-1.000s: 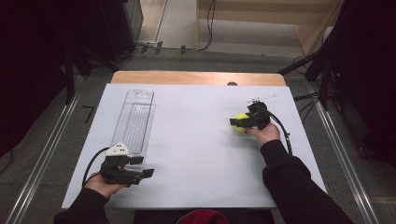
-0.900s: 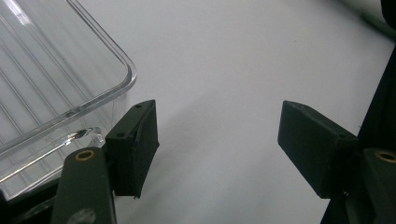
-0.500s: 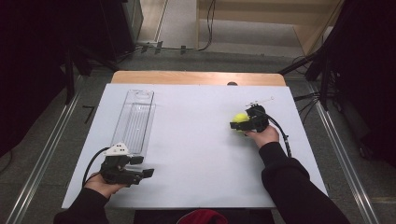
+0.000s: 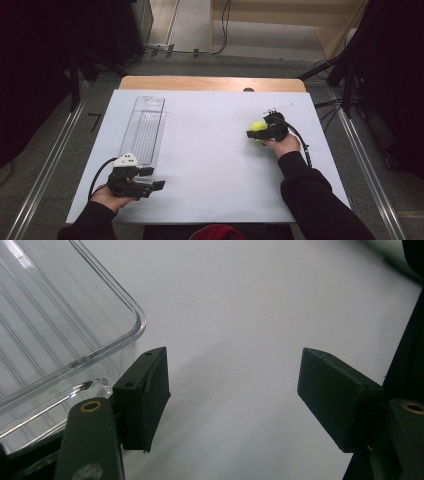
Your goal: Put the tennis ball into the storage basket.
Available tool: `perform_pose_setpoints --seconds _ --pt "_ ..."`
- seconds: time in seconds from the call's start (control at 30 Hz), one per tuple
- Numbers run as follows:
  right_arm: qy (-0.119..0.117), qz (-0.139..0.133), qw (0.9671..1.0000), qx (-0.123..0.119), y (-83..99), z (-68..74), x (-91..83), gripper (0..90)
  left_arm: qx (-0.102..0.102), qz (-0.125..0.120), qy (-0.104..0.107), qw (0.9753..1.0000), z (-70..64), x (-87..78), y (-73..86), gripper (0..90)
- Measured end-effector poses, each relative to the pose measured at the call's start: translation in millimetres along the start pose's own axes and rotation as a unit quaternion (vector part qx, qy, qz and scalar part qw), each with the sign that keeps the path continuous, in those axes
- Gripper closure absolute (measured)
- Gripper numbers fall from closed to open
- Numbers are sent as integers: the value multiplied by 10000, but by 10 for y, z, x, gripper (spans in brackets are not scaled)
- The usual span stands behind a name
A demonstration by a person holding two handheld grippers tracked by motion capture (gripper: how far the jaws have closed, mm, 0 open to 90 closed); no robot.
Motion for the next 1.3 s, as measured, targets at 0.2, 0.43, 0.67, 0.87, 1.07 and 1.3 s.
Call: perform_pose_setpoints --seconds 0.2,0.43,0.67,0.87,1.07,1.3 --pt "-14 -32 10000 14 -18 -7 -29 229 -9 -18 -5 10000 -3 0 -2 296" --pt "-69 -158 9998 -57 -79 24 -111 229 -7 -5 -1 10000 -4 1 -2 296" --pt "-124 -285 9994 -143 -132 75 -203 229 -6 -7 2 10000 -5 2 -3 296" --pt "-189 -333 9990 -237 -160 121 -278 229 -12 -7 0 10000 -6 3 -2 296" --pt "-283 -338 9985 -333 -167 170 -322 229 -8 -11 6 10000 -6 3 -3 296" --pt "-385 -325 9979 -398 -166 232 -330 229 -10 -10 6 10000 -6 3 -3 296"
Point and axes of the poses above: each handheld gripper's, and its own axes: x roughly forward along the jaws, y roughly out of its underside, z roughly to its left, the point moved 5 cm from there along x, roughly forward along the jaws, and after that the axes turned 13 degrees about -z, right-handed, at the moved point
